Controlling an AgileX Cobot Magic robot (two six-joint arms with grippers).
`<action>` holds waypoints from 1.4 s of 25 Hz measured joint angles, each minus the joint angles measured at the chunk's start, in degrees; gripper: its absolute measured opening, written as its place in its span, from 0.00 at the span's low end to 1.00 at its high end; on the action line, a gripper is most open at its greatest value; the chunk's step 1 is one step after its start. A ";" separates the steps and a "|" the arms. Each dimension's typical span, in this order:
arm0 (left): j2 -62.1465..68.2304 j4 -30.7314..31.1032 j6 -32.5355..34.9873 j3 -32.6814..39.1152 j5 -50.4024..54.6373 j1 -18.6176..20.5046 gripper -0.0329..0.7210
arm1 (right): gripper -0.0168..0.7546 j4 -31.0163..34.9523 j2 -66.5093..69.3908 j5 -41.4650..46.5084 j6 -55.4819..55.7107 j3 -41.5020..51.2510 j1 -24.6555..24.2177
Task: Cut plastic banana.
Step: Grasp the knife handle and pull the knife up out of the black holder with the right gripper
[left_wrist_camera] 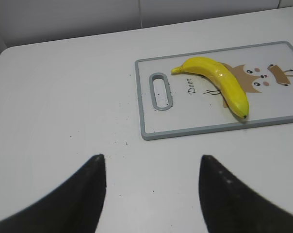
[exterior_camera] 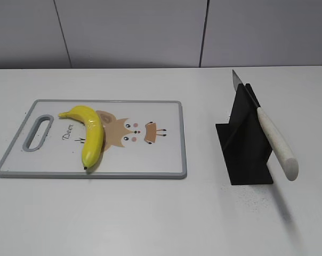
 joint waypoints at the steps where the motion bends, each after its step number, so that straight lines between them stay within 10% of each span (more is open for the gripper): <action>1: 0.00 0.00 0.00 0.00 0.00 0.00 0.82 | 0.79 0.00 0.00 0.00 0.00 0.00 0.00; 35: 0.00 -0.21 0.00 0.00 0.00 0.00 0.82 | 0.79 0.00 0.00 0.00 0.00 0.00 0.00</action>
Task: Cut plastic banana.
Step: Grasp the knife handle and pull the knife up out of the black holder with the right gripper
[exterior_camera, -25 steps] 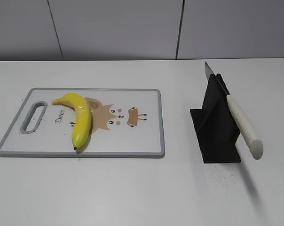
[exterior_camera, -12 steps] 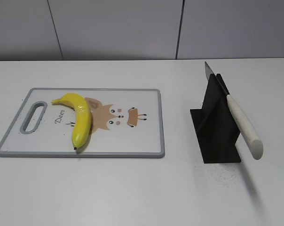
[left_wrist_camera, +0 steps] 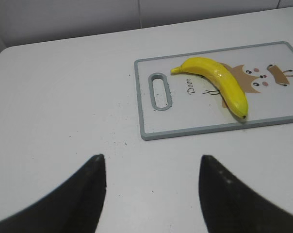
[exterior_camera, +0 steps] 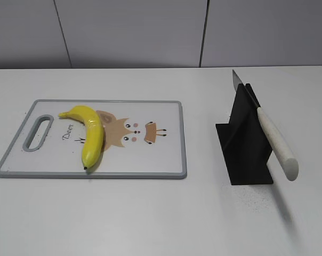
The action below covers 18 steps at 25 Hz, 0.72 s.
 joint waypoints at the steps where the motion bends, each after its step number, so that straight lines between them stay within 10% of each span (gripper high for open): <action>1: 0.00 0.00 0.00 0.00 0.00 0.00 0.82 | 0.79 0.00 0.00 0.00 0.00 0.00 0.00; 18: 0.00 0.00 0.00 0.00 0.00 0.00 0.81 | 0.75 1.57 23.90 13.91 0.38 -18.42 0.00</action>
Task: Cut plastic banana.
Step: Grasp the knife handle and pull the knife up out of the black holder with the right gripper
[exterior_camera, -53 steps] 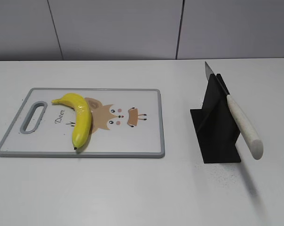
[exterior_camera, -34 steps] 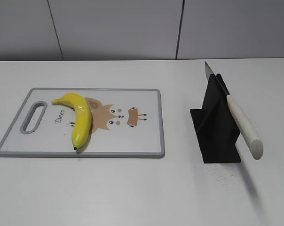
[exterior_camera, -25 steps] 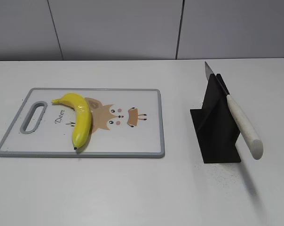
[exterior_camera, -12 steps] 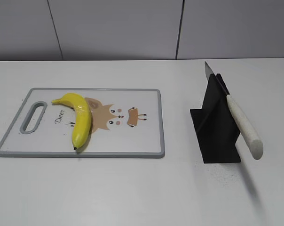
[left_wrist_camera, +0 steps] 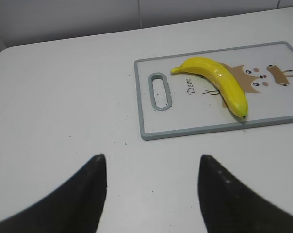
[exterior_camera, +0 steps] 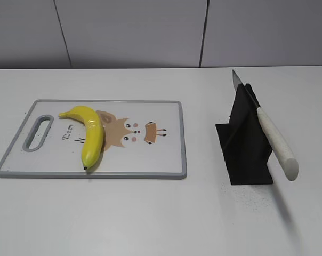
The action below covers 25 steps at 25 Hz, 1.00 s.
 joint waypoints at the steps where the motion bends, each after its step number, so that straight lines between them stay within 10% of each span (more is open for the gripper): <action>1: 0.00 0.00 0.00 0.00 0.00 0.00 0.81 | 0.73 0.13 2.37 0.05 0.00 -1.76 0.00; 17: 0.00 0.00 0.00 0.00 0.00 0.00 0.81 | 0.68 8.11 34.73 0.23 0.00 -16.97 0.31; 25: 0.00 0.00 0.00 0.00 0.00 0.00 0.81 | 0.63 8.65 47.72 0.34 0.00 -21.63 8.61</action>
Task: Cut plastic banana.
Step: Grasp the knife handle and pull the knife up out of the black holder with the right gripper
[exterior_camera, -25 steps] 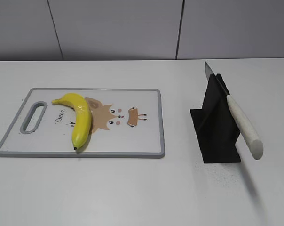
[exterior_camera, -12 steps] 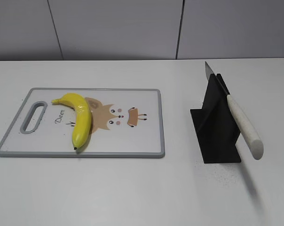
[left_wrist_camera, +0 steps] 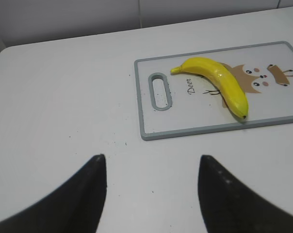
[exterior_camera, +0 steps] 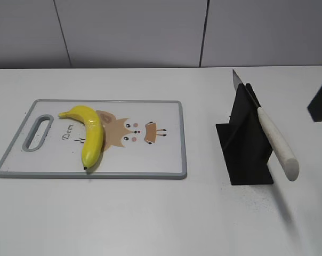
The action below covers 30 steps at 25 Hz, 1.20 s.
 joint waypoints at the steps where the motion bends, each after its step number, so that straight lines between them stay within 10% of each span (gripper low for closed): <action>1: 0.00 0.00 0.00 0.00 0.00 0.00 0.81 | 0.62 -0.42 1.41 0.00 0.00 -0.60 1.61; 8: 0.00 0.00 0.00 0.00 0.00 0.00 0.81 | 0.61 -6.20 11.03 -0.35 4.67 -3.02 9.18; 30: 0.00 0.00 0.00 0.00 0.00 0.00 0.81 | 0.50 -6.99 26.65 -1.43 10.86 -3.07 9.54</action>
